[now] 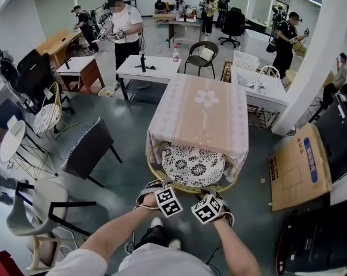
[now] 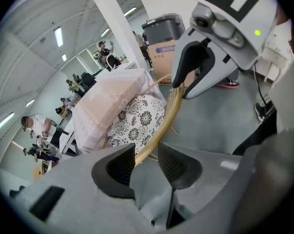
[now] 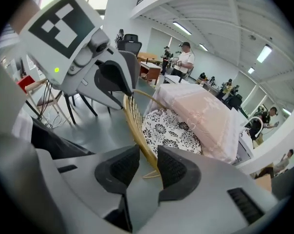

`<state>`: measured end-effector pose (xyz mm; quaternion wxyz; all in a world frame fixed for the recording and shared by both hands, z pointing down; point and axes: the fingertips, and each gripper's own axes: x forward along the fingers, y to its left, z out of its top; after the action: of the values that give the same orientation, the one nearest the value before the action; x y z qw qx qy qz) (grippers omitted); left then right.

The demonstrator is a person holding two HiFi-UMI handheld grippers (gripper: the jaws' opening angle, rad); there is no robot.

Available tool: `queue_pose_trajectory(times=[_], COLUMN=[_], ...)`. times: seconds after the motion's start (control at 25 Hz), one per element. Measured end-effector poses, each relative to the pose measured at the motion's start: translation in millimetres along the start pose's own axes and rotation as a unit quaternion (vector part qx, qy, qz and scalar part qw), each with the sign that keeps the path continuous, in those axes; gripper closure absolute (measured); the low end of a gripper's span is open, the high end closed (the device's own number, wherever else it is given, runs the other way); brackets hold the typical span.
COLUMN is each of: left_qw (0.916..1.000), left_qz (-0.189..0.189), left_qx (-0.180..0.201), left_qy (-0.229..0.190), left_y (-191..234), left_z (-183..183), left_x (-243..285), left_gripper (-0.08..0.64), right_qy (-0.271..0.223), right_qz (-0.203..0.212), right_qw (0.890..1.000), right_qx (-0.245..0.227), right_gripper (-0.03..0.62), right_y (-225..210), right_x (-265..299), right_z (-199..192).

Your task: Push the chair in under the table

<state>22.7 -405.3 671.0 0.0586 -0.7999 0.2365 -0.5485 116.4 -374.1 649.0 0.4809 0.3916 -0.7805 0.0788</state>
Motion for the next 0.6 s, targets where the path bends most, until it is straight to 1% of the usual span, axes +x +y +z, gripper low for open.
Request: queue_pose_trajectory(times=[0.12, 0.2, 0.28, 0.36, 0.48, 0.56, 0.6], left_qw=[0.9979, 0.9936, 0.9869, 0.9760, 0.9528, 0.9373, 0.9310], left_qz=[0.003, 0.000, -0.009, -0.015, -0.015, -0.012, -0.008], left_qx=[-0.046, -0.082, -0.123, -0.171, -0.237, -0.268, -0.279], left_qy=[-0.046, -0.077, -0.104, -0.134, -0.189, -0.223, -0.236], left_y=[-5, -8, -12, -16, -17, -16, -15], left_z=[17, 30, 43, 56, 77, 89, 93], left_x=[-16, -29, -43, -59, -87, -105, -114], left_gripper=[0.413, 0.416, 0.420, 0.426, 0.446, 0.458, 0.462], right_qy=[-0.021, -0.034, -0.053, -0.082, -0.123, -0.147, -0.161], right_qz=[-0.010, -0.013, -0.019, -0.029, -0.036, -0.039, -0.040], right_qw=[0.998, 0.995, 0.991, 0.983, 0.971, 0.964, 0.960], right_qx=[0.053, 0.088, 0.124, 0.159, 0.200, 0.219, 0.227], right_gripper=[0.514, 0.522, 0.532, 0.545, 0.558, 0.565, 0.566], right_y=[-5, -8, -10, -13, -14, -14, -14], right_x=[-15, -26, -38, -51, -71, -87, -94], right_z=[-1, -1, 0, 4, 10, 18, 23])
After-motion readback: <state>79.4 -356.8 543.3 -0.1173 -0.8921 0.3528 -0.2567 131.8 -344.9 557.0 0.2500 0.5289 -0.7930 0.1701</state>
